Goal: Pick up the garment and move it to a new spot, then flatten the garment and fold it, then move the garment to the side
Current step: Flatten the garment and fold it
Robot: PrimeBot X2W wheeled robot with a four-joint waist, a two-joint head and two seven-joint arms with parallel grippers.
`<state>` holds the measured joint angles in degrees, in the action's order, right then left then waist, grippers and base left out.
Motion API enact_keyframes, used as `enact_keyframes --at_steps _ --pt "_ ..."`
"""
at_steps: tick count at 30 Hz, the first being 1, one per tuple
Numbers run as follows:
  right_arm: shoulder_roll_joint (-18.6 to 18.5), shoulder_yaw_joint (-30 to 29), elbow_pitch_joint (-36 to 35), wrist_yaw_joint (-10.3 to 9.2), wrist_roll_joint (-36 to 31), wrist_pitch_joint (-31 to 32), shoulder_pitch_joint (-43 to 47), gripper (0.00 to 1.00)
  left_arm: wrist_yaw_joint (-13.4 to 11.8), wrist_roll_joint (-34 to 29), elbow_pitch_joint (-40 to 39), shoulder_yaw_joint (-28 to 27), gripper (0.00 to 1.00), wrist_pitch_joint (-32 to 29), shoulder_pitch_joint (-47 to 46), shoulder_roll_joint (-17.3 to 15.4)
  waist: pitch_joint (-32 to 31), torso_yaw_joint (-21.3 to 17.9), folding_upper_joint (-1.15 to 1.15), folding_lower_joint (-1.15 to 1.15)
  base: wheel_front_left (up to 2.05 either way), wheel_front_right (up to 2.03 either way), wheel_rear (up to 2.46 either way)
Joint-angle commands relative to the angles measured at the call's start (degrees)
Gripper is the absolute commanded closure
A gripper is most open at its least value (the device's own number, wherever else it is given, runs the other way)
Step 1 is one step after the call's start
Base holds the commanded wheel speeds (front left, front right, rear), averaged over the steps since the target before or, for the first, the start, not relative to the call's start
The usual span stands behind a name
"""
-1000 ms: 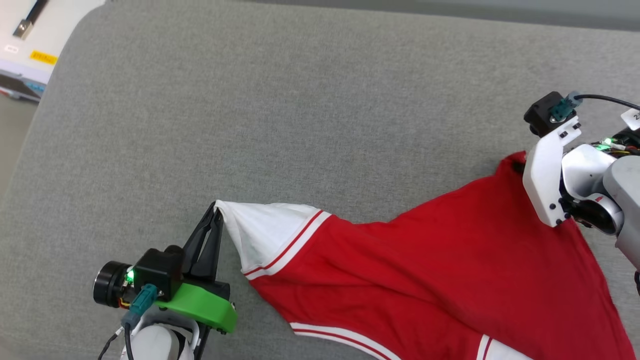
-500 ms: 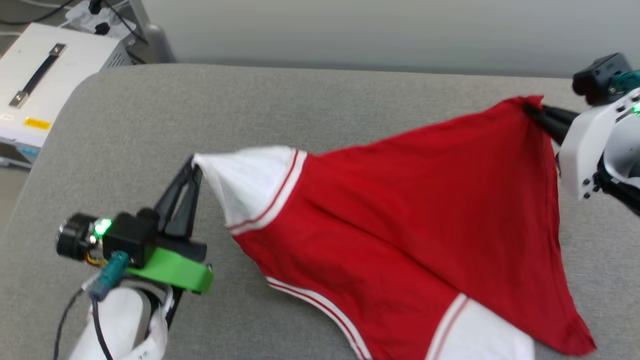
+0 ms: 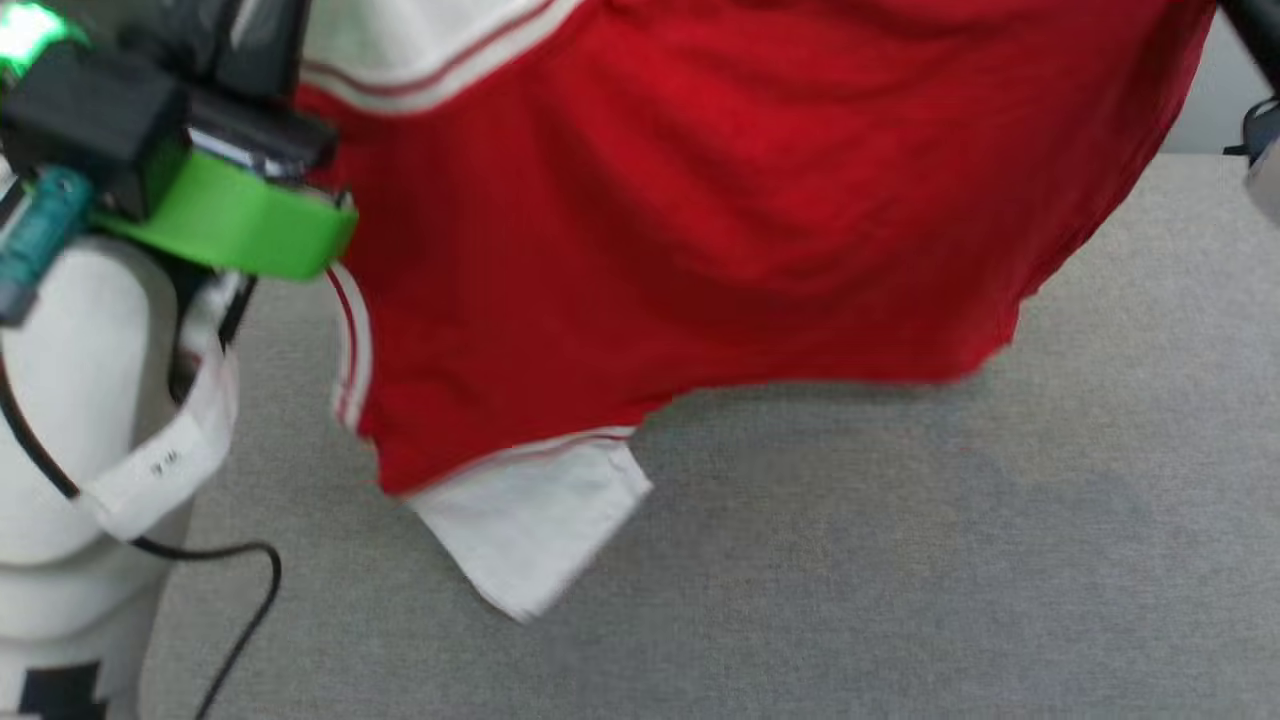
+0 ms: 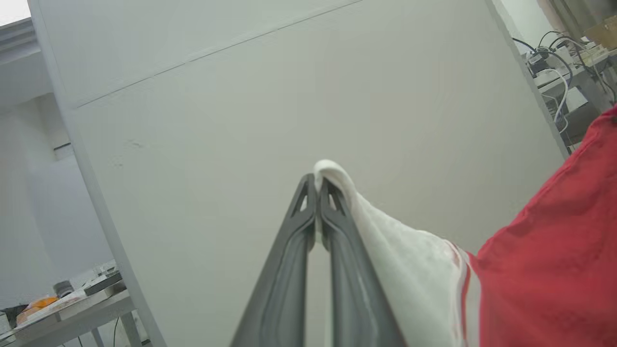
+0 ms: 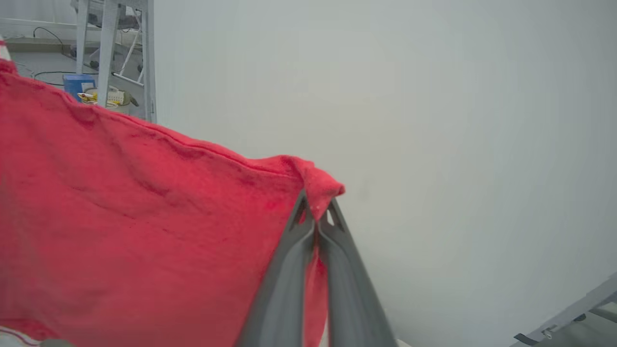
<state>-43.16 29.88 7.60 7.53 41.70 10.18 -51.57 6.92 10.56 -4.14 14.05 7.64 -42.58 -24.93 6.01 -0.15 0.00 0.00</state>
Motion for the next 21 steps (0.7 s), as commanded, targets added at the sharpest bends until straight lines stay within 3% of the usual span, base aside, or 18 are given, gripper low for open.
enact_keyframes --at_steps 1,11,21 --pt "0.95 -3.45 -1.53 -0.04 -1.66 1.08 -2.47 1.00 0.45 1.44 0.76 1.51 1.00 -0.97 -7.43 -1.31 1.65 -0.84 0.00 0.00 0.00 0.00 0.00" --pt "3.32 -7.29 -2.01 -0.04 -4.55 4.97 -11.89 1.00 0.56 5.56 6.73 9.14 1.00 -1.83 -26.39 -4.86 8.13 -1.34 0.00 0.00 0.00 0.00 0.00" --pt "7.10 -5.43 3.95 -0.04 -6.84 5.65 -26.28 1.00 0.56 6.12 8.21 12.90 1.00 -3.90 -39.05 -7.32 17.50 -2.12 0.00 0.00 0.00 0.00 0.00"
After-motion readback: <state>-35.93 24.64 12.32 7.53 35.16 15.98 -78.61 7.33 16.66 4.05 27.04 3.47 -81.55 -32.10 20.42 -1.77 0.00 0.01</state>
